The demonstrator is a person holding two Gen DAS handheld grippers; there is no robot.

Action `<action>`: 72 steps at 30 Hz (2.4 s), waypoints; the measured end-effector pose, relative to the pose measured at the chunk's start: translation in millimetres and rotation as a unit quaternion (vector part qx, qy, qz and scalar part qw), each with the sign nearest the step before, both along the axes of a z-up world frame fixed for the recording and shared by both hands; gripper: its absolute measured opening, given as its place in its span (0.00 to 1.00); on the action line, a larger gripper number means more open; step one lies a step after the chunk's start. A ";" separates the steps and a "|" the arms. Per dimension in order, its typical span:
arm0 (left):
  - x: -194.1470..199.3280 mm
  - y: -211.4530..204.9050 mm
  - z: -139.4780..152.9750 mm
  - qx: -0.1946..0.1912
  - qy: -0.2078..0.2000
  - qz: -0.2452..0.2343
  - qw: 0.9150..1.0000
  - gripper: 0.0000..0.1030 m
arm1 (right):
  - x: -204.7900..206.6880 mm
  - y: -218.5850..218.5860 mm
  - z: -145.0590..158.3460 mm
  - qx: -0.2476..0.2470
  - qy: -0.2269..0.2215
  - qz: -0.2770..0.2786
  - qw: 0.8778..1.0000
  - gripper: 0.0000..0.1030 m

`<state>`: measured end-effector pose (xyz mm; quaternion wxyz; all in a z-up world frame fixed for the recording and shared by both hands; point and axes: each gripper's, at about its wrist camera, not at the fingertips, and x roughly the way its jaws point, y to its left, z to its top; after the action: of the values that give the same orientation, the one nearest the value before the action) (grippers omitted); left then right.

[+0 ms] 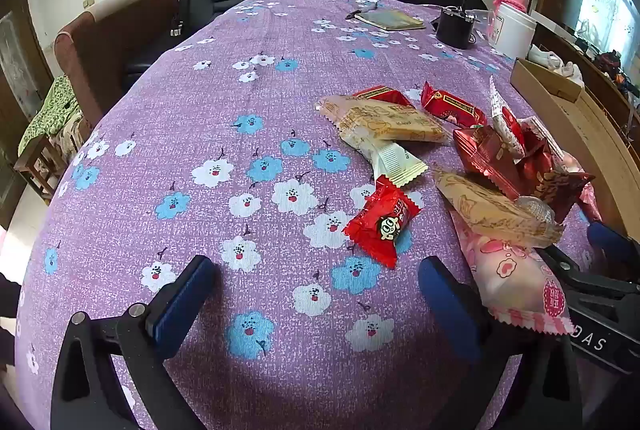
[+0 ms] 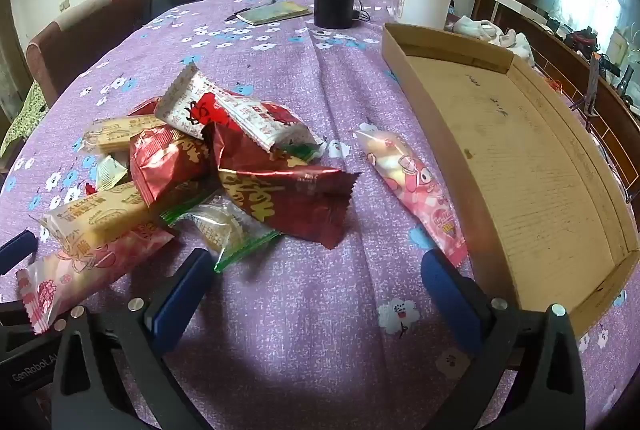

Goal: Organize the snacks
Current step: 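Reach the right gripper to the pink character-printed snack bag and grasp it, then grasp the cream cake bar with the left gripper while the right gripper holds the pink bag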

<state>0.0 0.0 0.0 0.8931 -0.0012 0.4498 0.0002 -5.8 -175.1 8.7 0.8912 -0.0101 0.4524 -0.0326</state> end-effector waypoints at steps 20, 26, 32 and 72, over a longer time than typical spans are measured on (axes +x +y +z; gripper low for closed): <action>-5.4 2.7 1.8 -0.004 0.010 -0.005 1.000 1.00 | -4.7 -2.6 0.9 0.004 0.012 0.057 0.998 1.00; -39.7 36.6 24.1 -0.072 -0.011 0.001 0.997 1.00 | -38.0 -9.0 23.9 0.024 -0.004 0.156 0.987 0.96; -58.0 48.3 43.2 -0.086 -0.037 -0.017 0.995 0.94 | -48.4 -38.1 78.4 0.087 -0.054 0.208 0.973 0.96; -25.5 24.5 51.6 -0.077 -0.013 -0.081 0.994 0.64 | -4.1 11.3 34.7 0.132 0.036 0.266 0.954 0.21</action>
<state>-25.5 24.6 51.6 0.8931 -0.0333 0.4359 -0.1063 -9.9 -163.7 43.4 0.8441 -0.0130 0.4653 0.2661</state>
